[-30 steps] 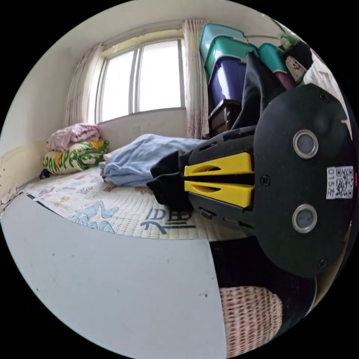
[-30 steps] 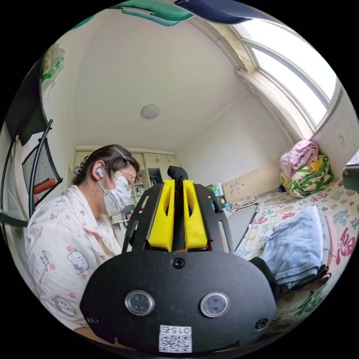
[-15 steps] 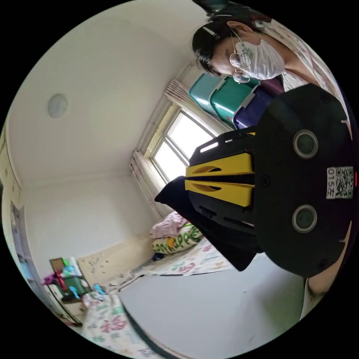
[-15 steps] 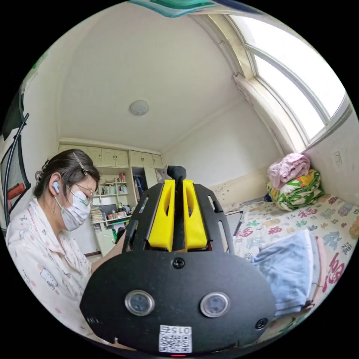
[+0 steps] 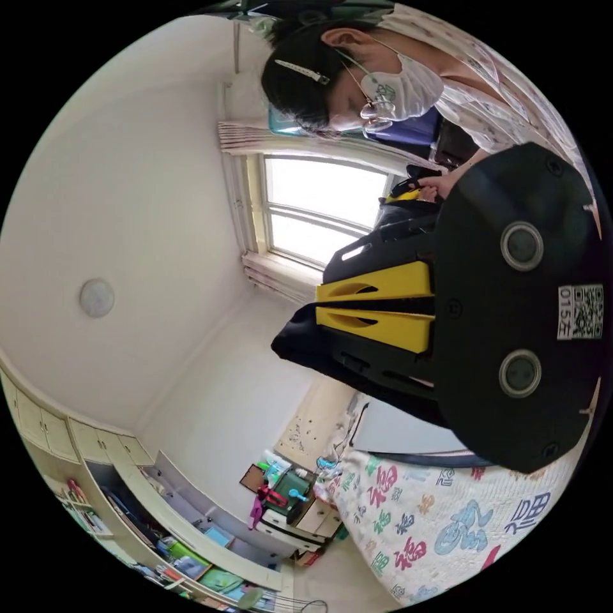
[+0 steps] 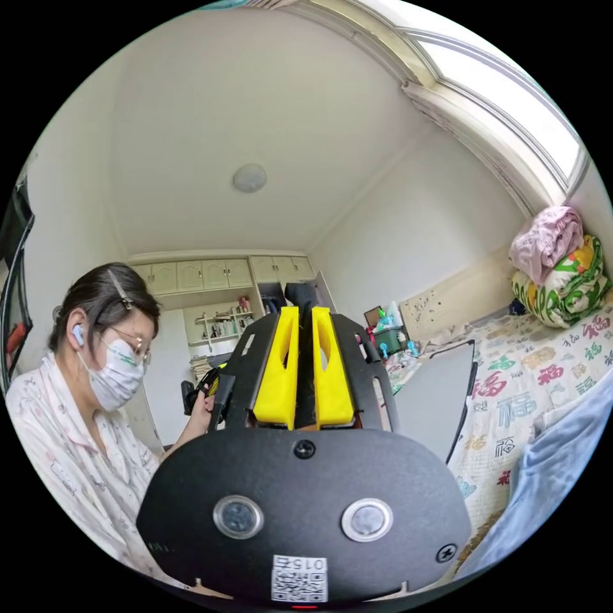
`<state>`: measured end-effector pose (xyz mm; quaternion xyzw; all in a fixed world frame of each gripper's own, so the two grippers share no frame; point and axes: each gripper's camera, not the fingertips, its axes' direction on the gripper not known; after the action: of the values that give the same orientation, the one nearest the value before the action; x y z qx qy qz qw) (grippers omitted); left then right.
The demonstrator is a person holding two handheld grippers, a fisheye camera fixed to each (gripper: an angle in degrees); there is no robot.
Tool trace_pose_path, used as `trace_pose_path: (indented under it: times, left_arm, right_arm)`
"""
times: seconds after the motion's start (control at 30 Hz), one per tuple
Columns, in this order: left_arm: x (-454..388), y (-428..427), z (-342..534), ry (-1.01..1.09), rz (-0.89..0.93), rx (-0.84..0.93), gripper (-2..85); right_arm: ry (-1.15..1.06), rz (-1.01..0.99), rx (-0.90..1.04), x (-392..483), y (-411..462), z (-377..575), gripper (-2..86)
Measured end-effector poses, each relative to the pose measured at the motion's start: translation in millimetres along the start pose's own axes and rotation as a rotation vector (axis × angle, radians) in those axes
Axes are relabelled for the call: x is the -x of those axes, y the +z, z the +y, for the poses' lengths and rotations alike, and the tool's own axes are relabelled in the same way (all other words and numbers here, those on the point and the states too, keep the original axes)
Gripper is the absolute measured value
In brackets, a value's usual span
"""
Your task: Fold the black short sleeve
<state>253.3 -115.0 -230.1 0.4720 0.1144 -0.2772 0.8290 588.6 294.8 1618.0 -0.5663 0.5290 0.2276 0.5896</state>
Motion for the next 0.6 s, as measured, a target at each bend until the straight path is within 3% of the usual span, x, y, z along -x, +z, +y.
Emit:
trace_pose_path:
  times: [0.1, 0.23, 0.3, 0.47, 0.6]
  left_arm:
    - [71.1, 26.6, 27.2, -0.093, -0.104, 0.065, -0.2]
    - [177.6, 88.0, 93.2, -0.148, -0.423, 0.117, 1.4]
    - [213.3, 101.8, 111.9, -0.199, -0.456, 0.204, 2.4]
    - [219.5, 72.0, 143.7, -0.008, -0.42, 0.395, 6.0]
    - [275.7, 22.8, 193.1, -0.13, -0.439, 0.706, 11.6]
  right_arm:
    - [0.09, 0.132, 0.078, -99.3, 73.2, 10.8, 4.4]
    - [0.265, 0.505, 0.222, -273.2, 188.2, 46.2, 5.4]
    - [0.265, 0.64, 0.269, -323.7, 219.4, 56.8, 5.7]
    - [0.268, 0.523, 0.462, -405.8, 232.4, 83.3, 7.5]
    - [0.337, 0.502, 0.603, -443.8, 202.2, 113.6, 9.8]
